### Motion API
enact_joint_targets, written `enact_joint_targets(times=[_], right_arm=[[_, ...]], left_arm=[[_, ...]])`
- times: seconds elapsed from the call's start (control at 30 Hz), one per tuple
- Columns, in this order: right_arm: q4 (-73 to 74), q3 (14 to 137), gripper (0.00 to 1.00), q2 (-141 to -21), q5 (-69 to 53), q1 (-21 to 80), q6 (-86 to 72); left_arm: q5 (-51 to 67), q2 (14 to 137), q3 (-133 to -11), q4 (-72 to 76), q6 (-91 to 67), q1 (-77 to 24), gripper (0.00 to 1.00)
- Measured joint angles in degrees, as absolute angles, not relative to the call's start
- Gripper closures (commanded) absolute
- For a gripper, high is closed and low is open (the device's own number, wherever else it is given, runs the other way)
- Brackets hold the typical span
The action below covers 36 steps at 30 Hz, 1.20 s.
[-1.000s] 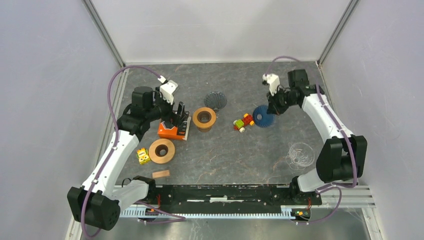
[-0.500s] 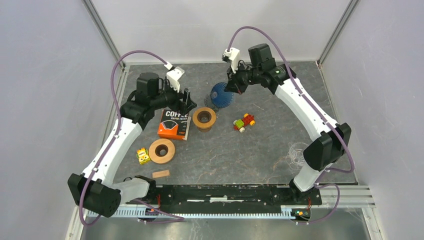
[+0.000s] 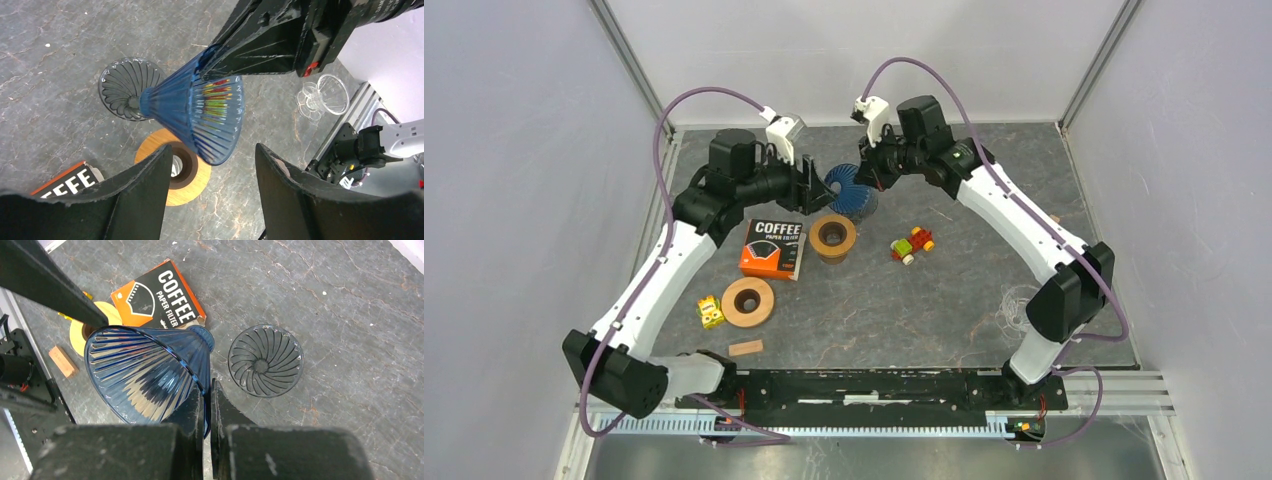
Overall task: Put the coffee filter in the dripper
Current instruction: Pick up the coffee dripper from the center of the board, then place the coffee dripper in the dripper holder.
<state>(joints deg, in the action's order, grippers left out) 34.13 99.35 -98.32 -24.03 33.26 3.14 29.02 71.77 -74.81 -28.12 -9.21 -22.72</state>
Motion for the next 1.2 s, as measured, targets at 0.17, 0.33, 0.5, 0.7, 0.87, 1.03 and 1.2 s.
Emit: enact_joint_targets(times=[0.17,0.33,0.5,0.7,0.87,1.03,1.2], right_arm=[[31.7,97.6,1.00,-98.3,-21.5,34.4,-0.1],[30.9,96.2,1.00,-98.2,-18.9,34.7,-2.3],[29.0,94.0,1.00,-97.3,-18.9,35.4,-4.7],[27.8,92.3,1.00,-96.7,-19.2,35.7,-6.5],[27.0,91.7,1.00,-95.9,-19.1,35.7,-7.5],[26.6,91.0,0.89,-95.5,-18.8,35.7,-8.3],[25.5,90.0,0.65,-94.0,-19.2,35.8,-8.7]], left_arm=[[22.9,74.4,-77.6,-28.5,-10.0,-26.3,0.36],[12.6,76.4,-78.8,-29.3,-8.5,-30.0,0.42],[7.0,76.5,-78.8,-29.5,-7.1,-30.4,0.46],[4.5,77.9,-78.8,-28.6,-6.0,-30.4,0.57],[4.0,78.9,-78.7,-28.5,-6.0,-30.4,0.68],[4.2,78.9,-78.3,-27.9,-5.4,-30.8,0.92],[4.9,78.9,-77.5,-28.0,-4.0,-30.8,0.98]])
